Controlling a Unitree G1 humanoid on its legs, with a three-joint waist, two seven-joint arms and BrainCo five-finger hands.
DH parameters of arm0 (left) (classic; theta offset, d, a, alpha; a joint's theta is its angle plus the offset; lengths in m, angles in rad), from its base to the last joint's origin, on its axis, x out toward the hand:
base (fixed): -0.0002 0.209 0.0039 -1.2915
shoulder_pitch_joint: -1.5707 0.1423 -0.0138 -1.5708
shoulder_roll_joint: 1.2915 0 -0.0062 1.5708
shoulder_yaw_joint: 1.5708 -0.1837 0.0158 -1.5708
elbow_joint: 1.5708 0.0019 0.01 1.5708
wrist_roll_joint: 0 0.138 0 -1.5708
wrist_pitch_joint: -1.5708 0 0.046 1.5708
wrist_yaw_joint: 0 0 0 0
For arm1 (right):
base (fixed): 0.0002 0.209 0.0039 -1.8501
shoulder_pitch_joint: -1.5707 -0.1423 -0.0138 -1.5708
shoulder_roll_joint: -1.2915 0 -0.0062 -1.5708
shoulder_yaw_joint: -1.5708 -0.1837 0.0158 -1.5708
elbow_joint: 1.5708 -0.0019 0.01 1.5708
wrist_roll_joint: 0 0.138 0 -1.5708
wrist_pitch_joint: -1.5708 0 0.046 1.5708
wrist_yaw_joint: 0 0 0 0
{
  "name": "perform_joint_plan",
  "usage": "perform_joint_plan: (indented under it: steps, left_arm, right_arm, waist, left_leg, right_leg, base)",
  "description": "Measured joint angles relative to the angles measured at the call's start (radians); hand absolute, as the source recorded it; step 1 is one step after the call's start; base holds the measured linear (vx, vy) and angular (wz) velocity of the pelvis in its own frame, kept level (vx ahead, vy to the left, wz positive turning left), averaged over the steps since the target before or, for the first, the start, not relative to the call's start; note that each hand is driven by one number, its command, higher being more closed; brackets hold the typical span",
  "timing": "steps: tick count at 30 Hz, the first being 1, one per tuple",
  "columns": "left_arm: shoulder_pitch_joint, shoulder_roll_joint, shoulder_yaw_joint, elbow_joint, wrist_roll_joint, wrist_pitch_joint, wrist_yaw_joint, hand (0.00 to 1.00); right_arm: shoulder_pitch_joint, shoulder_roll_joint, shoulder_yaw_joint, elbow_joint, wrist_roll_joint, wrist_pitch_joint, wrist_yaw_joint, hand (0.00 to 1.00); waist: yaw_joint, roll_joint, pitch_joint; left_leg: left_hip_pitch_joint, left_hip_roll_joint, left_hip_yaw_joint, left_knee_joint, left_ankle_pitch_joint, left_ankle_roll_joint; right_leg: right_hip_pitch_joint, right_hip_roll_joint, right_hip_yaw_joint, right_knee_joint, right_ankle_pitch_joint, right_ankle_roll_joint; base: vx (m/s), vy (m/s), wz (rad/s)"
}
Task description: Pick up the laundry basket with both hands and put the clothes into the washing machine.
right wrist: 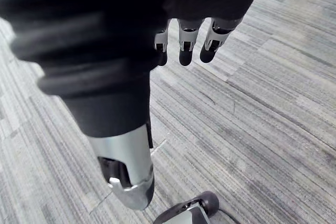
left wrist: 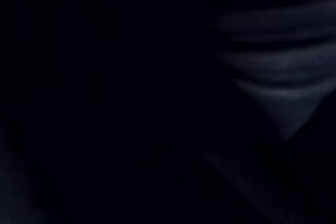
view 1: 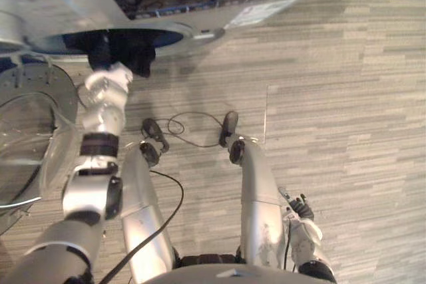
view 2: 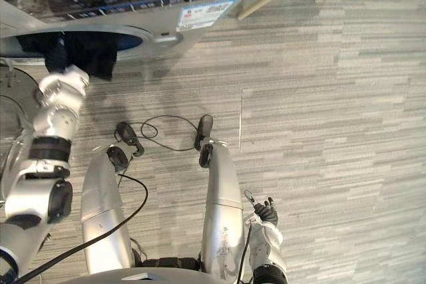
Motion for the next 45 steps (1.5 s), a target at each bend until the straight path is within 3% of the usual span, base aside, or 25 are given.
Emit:
perform_joint_plan:
  steps: [6, 10, 19, 20, 28, 45]
  left_arm:
    - [-0.215, 0.134, -0.031, 0.016, -0.018, -0.014, 0.009, 1.00]
    - [-0.357, 0.178, -0.084, 0.048, 0.003, -0.014, 0.003, 1.00]
    - [-0.493, 0.293, -0.110, 0.135, 0.183, -0.008, 0.024, 1.00]
    - [-0.498, 0.299, -0.110, 0.135, 0.218, -0.001, 0.037, 0.00]
    - [-0.509, 0.316, -0.073, 0.136, 0.404, 0.033, 0.133, 0.00]
    - [-0.496, 0.317, 0.024, 0.136, 0.424, 0.045, 0.158, 0.00]
  right_arm:
    - [0.000, 0.012, 0.018, 0.015, 0.006, -0.015, 0.001, 0.00]
    - [0.007, 0.012, 0.017, 0.077, 0.028, -0.019, 0.004, 0.00]
    - [0.033, 0.011, 0.015, 0.132, 0.078, -0.029, 0.020, 0.00]
    - [0.039, 0.011, 0.015, 0.132, 0.085, -0.036, 0.020, 0.00]
    - [0.078, 0.011, 0.017, 0.159, 0.126, -0.056, 0.020, 0.00]
    - [0.080, 0.010, 0.027, 0.157, 0.164, -0.059, 0.020, 0.00]
  waist:
    - [-0.019, -0.007, 0.006]
    - [-0.027, -0.007, 0.006]
    - [-0.033, -0.006, 0.006]
    - [-0.031, -0.006, 0.006]
    - [-0.024, -0.005, 0.008]
    - [-0.024, -0.005, 0.010]
  left_leg:
    - [-0.068, 0.045, 0.019, 0.043, -0.006, 0.010]
    - [-0.090, 0.051, 0.019, 0.047, -0.008, 0.012]
    - [-0.149, 0.066, 0.027, 0.063, -0.008, 0.013]
    - [-0.155, 0.068, 0.027, 0.066, -0.008, 0.013]
    - [-0.187, 0.060, 0.022, 0.077, -0.005, 0.016]
    - [-0.224, 0.059, 0.008, 0.090, 0.003, 0.027]
  right_leg:
    - [-0.077, 0.038, 0.025, -0.007, 0.033, -0.004]
    - [-0.098, 0.046, 0.025, -0.011, 0.044, -0.004]
    - [-0.165, 0.060, 0.034, -0.010, 0.059, -0.006]
    - [-0.172, 0.061, 0.036, -0.009, 0.060, -0.006]
    - [-0.211, 0.050, 0.038, 0.020, 0.058, -0.010]
    - [-0.234, 0.041, 0.023, 0.038, 0.059, -0.010]
  base:
    - [0.00, 0.015, -0.27]
    - [-0.01, 0.026, -0.11]
    - [-0.01, 0.018, -0.09]
    - [-0.01, 0.014, -0.06]
    - [-0.01, 0.010, 0.02]
    - [-0.01, 0.005, 0.01]
